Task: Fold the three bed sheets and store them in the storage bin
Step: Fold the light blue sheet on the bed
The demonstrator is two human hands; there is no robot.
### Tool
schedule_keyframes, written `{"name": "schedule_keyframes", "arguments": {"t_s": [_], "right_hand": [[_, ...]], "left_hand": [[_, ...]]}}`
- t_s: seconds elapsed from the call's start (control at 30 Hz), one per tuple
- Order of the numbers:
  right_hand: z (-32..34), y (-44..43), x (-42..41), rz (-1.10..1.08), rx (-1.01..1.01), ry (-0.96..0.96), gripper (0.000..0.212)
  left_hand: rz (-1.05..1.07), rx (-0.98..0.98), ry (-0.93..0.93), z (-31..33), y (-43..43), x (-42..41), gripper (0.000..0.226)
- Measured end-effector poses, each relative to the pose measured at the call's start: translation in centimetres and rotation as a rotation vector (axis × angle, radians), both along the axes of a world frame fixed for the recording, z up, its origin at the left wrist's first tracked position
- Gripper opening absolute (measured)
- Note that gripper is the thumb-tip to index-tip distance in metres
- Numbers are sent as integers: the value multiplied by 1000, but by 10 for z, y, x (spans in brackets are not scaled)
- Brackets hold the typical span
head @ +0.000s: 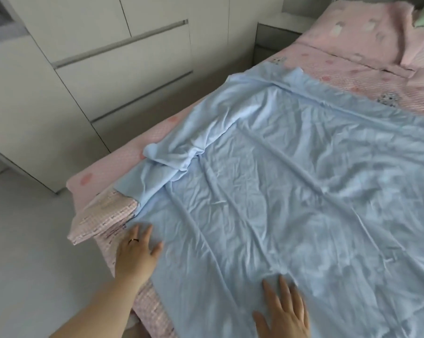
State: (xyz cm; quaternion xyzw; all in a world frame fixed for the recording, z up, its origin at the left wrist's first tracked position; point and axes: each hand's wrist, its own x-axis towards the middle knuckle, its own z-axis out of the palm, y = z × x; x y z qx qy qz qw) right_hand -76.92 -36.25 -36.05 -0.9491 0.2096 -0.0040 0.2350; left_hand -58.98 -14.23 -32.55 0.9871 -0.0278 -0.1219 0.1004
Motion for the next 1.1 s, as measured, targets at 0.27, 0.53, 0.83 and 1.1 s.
{"name": "schedule_keyframes", "arguments": {"t_s": [0.27, 0.53, 0.83, 1.1], "right_hand": [[5, 70, 182, 33, -84, 106, 52], [-3, 128, 308, 8, -18, 365, 66], [2, 128, 309, -25, -51, 428, 98], [9, 129, 312, -18, -41, 451, 100]], "left_hand": [[56, -235, -207, 7, 83, 125, 20], [268, -382, 5, -5, 134, 245, 31], [-213, -143, 446, 10, 125, 269, 20], [-137, -290, 264, 28, 118, 275, 30]]}}
